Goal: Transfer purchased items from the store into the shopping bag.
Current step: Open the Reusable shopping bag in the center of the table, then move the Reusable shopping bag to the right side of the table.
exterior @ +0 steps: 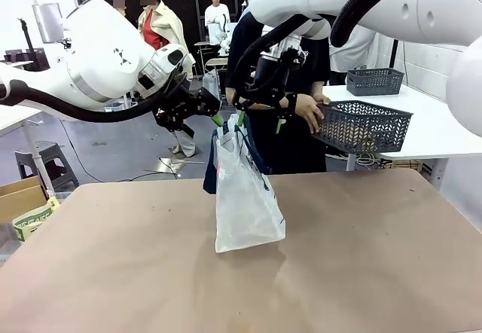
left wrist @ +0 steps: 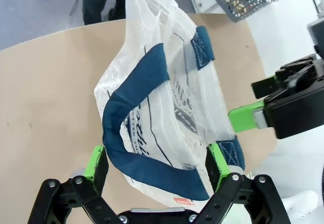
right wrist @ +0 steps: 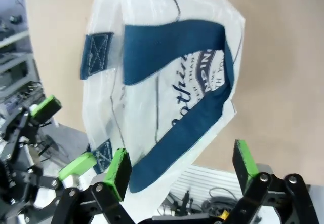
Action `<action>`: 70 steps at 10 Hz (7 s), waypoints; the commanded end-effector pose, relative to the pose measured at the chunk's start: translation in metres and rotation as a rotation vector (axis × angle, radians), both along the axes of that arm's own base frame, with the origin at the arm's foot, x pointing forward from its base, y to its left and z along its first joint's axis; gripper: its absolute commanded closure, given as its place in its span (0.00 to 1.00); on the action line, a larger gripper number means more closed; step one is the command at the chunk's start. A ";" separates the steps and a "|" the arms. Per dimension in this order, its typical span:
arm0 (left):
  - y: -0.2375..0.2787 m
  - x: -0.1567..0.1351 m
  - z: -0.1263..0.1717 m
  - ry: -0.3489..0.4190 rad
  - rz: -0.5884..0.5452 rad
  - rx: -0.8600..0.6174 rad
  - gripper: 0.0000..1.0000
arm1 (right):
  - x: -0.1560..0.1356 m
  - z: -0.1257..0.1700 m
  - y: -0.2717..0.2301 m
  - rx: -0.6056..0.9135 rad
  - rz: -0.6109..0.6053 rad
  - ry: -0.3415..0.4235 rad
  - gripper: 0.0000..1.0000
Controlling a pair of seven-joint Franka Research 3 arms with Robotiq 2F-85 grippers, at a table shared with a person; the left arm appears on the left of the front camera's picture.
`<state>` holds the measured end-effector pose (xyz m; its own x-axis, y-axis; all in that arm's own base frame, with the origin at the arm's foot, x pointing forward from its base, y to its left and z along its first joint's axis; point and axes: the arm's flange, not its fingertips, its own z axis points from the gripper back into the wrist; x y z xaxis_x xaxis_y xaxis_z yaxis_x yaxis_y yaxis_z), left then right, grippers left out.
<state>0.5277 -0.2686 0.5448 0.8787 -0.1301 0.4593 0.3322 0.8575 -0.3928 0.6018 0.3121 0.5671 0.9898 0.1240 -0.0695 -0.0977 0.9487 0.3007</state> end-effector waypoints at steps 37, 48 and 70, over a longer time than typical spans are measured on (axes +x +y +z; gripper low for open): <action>0.040 -0.045 -0.043 -0.019 -0.026 0.279 1.00 | -0.055 -0.038 -0.084 -0.277 0.379 -0.167 1.00; 0.030 -0.015 -0.036 0.086 -0.082 0.298 1.00 | -0.056 -0.052 -0.074 -0.296 0.379 -0.158 1.00; 0.026 -0.018 -0.039 0.088 -0.061 0.314 1.00 | -0.051 -0.044 -0.071 -0.284 0.379 -0.144 1.00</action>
